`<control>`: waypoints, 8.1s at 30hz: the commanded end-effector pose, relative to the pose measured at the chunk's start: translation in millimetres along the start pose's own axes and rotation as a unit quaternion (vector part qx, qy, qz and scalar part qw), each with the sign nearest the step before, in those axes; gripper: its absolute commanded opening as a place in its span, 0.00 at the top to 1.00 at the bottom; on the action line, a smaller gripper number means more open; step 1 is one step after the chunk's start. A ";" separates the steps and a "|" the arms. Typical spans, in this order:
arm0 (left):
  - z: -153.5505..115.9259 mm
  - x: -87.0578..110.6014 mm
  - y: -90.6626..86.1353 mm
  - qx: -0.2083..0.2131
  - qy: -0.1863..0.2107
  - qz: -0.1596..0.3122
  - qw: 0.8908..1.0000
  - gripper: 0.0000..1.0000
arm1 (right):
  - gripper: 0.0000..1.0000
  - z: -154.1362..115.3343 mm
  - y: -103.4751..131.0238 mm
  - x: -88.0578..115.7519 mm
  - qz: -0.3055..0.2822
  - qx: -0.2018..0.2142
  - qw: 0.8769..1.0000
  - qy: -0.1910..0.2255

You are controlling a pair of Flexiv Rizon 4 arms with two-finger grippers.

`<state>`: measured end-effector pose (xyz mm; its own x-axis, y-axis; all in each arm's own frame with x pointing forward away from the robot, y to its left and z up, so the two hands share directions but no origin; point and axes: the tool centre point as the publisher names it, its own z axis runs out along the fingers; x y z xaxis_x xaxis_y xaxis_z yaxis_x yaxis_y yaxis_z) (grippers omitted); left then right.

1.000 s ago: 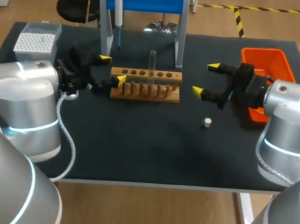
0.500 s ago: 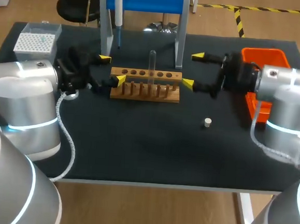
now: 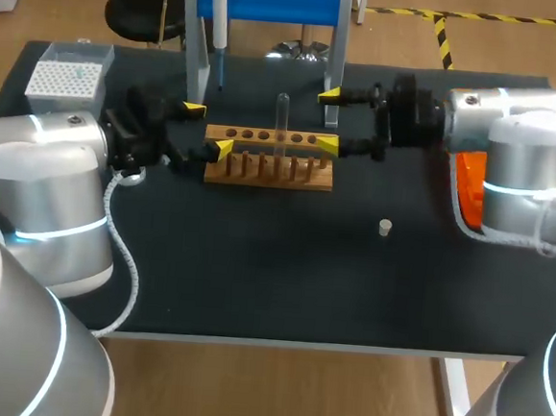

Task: Invert the test tube, pick up the pipette, mount the tip to pipette, aspirate from beaker and dispense into the tube, eject the tip, return the pipette, and cap with the stopper.

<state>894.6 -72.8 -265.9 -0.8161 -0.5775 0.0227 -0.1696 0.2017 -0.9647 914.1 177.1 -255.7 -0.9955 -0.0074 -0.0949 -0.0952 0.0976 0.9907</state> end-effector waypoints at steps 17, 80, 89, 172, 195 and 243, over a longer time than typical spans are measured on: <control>1.4 -0.1 0.6 0.000 -0.001 0.000 1.000 0.00 | 0.00 45.7 -17.1 -27.8 0.038 -0.023 0.994 0.103; 1.4 -0.1 0.6 0.000 -0.001 0.000 1.000 0.00 | 1.00 72.2 -21.0 -32.5 0.054 -0.043 0.995 0.070; 1.4 -0.1 0.6 0.000 -0.001 0.000 1.000 0.00 | 1.00 72.4 -14.6 -32.5 0.052 -0.042 0.995 0.070; 1.4 -0.1 0.6 0.000 -0.001 0.000 1.000 0.00 | 1.00 61.6 50.9 -26.8 0.028 -0.048 0.998 0.041; 1.4 -0.1 0.6 0.000 -0.001 0.000 1.000 0.00 | 1.00 17.6 60.3 19.6 0.033 -0.038 0.999 0.017; 1.4 -0.1 0.6 0.000 -0.001 0.000 1.000 0.00 | 1.00 -8.3 59.3 16.3 0.621 -0.041 0.781 0.046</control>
<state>895.0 -72.4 -265.5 -0.8168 -0.5764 0.0235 -0.1705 0.2022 -0.9644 890.0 176.1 -195.9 -0.8143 0.0044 0.5804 0.5801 0.0360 0.8137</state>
